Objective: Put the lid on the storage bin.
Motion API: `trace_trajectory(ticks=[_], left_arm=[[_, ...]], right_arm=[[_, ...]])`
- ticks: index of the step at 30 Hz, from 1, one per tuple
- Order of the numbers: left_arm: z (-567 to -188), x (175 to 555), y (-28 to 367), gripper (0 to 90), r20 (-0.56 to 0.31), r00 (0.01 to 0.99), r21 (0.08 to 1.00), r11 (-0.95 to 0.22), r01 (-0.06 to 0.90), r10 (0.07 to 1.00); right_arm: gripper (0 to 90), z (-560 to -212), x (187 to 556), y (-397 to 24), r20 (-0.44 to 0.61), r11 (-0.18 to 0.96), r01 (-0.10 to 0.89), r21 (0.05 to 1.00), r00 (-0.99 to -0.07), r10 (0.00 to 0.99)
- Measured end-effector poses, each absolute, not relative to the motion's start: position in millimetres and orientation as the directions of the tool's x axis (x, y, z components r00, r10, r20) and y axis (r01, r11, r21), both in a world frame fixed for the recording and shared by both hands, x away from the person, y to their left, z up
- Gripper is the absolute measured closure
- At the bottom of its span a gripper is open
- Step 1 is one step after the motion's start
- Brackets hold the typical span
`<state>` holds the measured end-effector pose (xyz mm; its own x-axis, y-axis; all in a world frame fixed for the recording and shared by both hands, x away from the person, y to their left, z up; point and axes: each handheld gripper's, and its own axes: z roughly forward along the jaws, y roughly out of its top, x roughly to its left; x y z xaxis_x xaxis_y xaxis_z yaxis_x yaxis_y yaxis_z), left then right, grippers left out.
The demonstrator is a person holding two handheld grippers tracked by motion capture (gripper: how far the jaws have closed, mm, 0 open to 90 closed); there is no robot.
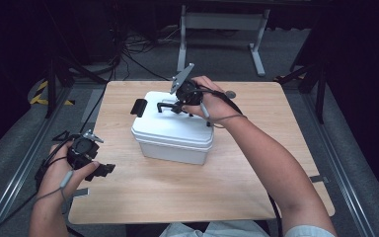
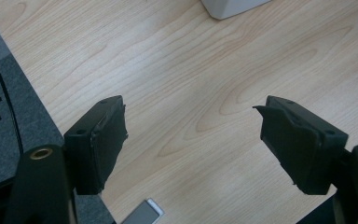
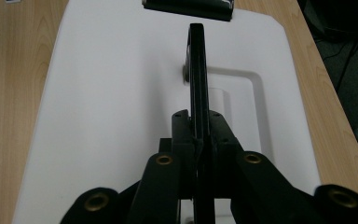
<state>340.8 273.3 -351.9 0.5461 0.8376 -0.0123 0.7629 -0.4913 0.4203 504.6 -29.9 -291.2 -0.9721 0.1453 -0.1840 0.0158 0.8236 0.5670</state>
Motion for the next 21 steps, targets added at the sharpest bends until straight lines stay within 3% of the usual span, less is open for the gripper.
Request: trace_trajectory(ticks=[21], left_arm=[[-352.9,341.2,271.6,22.9,-0.014,0.548,0.416,-0.494,0.764,0.836]], right_arm=[[82.8,-301.6,497.8,-33.5,-0.185,0.827,-0.003,0.562,-0.975,0.122]])
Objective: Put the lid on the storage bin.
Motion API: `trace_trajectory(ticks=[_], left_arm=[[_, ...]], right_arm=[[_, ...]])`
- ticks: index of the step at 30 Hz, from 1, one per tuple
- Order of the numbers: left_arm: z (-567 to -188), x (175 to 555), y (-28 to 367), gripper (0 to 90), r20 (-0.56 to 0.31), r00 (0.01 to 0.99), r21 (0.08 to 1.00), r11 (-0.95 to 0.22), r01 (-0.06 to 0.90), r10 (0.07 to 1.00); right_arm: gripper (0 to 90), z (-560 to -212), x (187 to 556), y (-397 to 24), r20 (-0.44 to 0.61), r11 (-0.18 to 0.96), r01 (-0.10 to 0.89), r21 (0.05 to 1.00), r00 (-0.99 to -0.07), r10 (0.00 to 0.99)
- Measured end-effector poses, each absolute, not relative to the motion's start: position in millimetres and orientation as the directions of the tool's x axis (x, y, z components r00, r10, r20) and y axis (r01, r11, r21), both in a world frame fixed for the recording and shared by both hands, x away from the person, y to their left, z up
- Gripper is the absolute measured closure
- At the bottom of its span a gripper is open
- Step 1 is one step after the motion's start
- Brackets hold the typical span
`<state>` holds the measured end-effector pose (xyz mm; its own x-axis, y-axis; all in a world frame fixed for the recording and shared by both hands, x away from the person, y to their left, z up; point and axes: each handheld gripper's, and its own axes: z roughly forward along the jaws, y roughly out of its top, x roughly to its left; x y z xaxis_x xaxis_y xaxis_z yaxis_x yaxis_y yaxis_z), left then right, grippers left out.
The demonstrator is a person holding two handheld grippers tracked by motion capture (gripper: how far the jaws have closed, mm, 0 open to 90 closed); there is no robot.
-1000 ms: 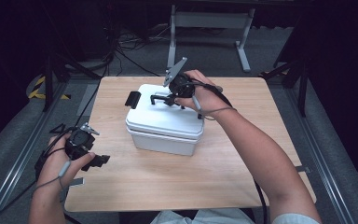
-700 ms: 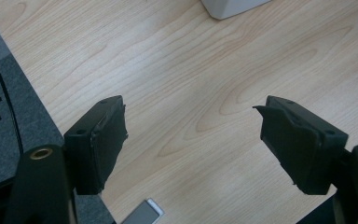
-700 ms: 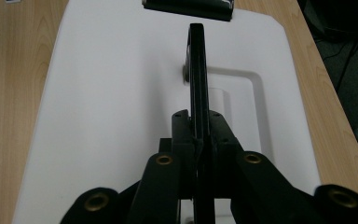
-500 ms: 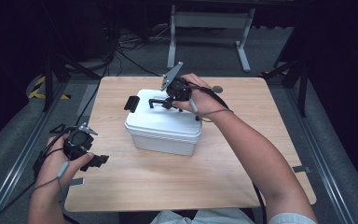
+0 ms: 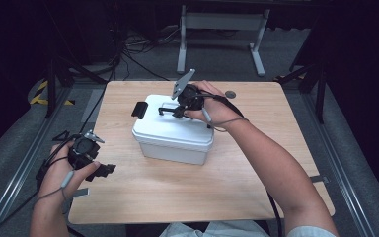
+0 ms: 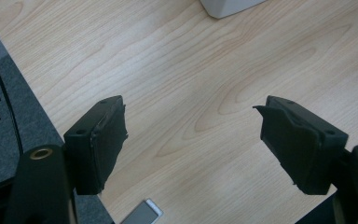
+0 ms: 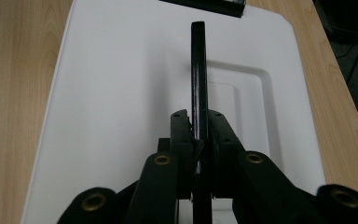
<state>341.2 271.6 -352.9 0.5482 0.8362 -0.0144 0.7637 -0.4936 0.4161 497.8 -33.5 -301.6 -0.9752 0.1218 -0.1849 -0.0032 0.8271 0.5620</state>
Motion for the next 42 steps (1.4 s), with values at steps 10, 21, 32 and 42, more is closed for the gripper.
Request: trace_trajectory(ticks=[10,21,32,42], left_arm=[[-353.4,341.8,271.8,22.9,-0.013,0.549,0.413,-0.496,0.764,0.836],[-352.9,341.6,270.4,22.9,-0.013,0.551,0.414,-0.497,0.762,0.834],[-353.7,343.1,271.4,22.8,-0.015,0.554,0.414,-0.499,0.761,0.832],[-353.1,344.5,270.1,22.8,-0.015,0.554,0.414,-0.499,0.761,0.832]], right_arm=[[83.9,-302.2,491.7,-32.4,-0.232,0.852,-0.037,0.522,-0.967,0.101],[84.2,-305.8,494.3,-28.5,-0.228,0.864,0.005,0.504,-0.964,0.138],[59.0,-299.9,484.8,-31.7,-0.204,0.822,0.012,0.570,-0.966,0.156],[53.8,-270.6,470.9,-62.4,-0.167,0.765,0.085,0.638,-0.955,0.245]])
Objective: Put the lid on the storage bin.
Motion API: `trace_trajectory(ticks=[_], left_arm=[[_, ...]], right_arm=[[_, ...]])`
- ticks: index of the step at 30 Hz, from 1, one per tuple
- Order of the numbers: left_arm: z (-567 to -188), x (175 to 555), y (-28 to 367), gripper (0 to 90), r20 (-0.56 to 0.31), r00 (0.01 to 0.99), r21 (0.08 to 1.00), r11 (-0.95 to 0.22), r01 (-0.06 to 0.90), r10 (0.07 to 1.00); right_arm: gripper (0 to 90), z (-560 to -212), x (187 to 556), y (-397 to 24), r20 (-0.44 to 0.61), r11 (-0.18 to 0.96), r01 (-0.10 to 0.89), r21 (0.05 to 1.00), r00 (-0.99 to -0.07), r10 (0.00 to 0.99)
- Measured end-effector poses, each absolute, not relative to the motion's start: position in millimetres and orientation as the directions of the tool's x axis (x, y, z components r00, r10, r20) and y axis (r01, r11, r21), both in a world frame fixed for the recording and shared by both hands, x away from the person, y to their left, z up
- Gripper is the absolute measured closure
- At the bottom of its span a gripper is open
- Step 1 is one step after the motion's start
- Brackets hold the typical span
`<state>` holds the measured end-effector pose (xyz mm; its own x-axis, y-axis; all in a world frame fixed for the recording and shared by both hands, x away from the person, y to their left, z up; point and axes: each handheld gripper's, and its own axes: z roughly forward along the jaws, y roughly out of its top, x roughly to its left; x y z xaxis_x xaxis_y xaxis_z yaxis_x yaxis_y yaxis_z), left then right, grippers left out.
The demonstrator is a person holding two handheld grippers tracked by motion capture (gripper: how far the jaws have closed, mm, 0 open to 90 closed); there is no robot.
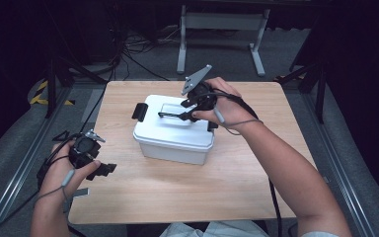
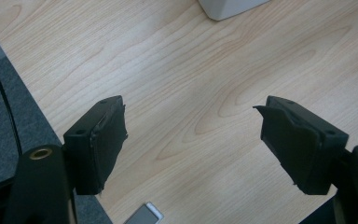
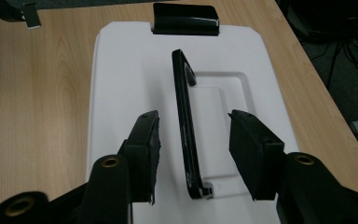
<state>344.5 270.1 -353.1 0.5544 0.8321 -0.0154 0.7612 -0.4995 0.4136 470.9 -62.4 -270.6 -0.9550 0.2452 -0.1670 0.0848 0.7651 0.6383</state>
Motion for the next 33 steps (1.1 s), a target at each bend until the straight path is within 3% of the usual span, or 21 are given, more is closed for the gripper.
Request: trace_trajectory(ticks=[12,17,33], left_arm=[[-352.4,348.5,265.3,22.8,-0.016,0.564,0.416,-0.508,0.755,0.825],[-352.4,349.1,265.7,22.8,-0.015,0.567,0.418,-0.509,0.752,0.824],[-352.5,349.1,264.4,22.7,-0.013,0.555,0.410,-0.502,0.761,0.832]], right_arm=[[50.9,-252.3,459.1,-104.5,-0.147,0.733,0.153,0.663,-0.933,0.328],[50.4,-252.5,452.9,-129.5,-0.126,0.698,0.222,0.680,-0.903,0.410],[43.4,-261.9,445.0,-201.5,-0.132,0.660,0.309,0.685,-0.838,0.529]])
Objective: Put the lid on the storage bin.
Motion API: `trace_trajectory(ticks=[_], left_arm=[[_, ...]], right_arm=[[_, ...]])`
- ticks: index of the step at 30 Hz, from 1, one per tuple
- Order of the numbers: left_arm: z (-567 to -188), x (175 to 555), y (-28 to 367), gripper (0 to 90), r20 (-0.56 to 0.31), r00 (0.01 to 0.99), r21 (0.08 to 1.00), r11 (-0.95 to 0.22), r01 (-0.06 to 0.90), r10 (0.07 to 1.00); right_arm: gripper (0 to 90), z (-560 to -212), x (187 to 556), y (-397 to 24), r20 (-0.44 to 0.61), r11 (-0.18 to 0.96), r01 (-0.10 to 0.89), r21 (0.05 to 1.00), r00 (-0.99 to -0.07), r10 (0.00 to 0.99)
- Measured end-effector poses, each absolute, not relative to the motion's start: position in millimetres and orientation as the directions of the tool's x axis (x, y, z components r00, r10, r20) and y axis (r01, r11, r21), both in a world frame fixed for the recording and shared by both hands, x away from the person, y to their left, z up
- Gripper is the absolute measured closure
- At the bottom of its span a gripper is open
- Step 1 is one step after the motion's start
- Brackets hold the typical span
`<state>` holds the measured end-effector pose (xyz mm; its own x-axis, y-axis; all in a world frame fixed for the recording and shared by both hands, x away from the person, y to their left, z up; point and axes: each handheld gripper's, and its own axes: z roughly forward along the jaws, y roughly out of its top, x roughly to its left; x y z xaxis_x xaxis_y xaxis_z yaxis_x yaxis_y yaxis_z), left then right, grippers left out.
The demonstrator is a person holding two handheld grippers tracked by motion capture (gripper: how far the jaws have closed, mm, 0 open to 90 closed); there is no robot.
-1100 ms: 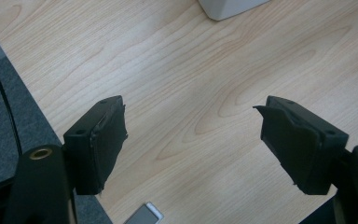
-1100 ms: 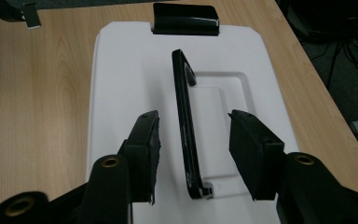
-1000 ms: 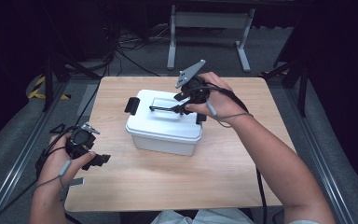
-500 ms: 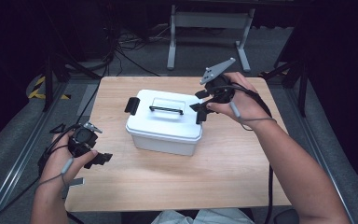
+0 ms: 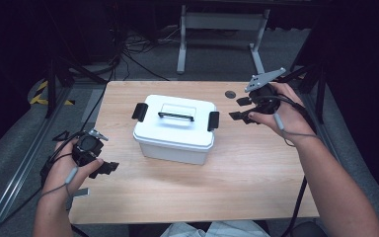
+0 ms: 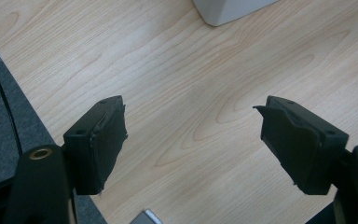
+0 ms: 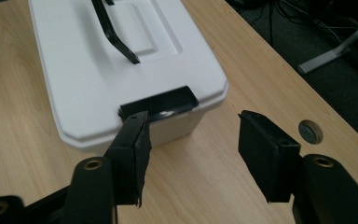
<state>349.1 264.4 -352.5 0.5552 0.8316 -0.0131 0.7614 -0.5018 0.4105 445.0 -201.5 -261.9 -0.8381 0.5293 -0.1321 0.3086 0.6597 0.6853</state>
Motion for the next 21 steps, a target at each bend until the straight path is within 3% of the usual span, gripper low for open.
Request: trace_trajectory(ticks=[21], left_arm=[[-357.2,351.2,269.1,23.3,-0.006,0.535,0.430,-0.481,0.764,0.845]], right_arm=[[38.2,-317.9,449.0,-267.0,-0.096,0.618,0.439,0.652,-0.761,0.642]])
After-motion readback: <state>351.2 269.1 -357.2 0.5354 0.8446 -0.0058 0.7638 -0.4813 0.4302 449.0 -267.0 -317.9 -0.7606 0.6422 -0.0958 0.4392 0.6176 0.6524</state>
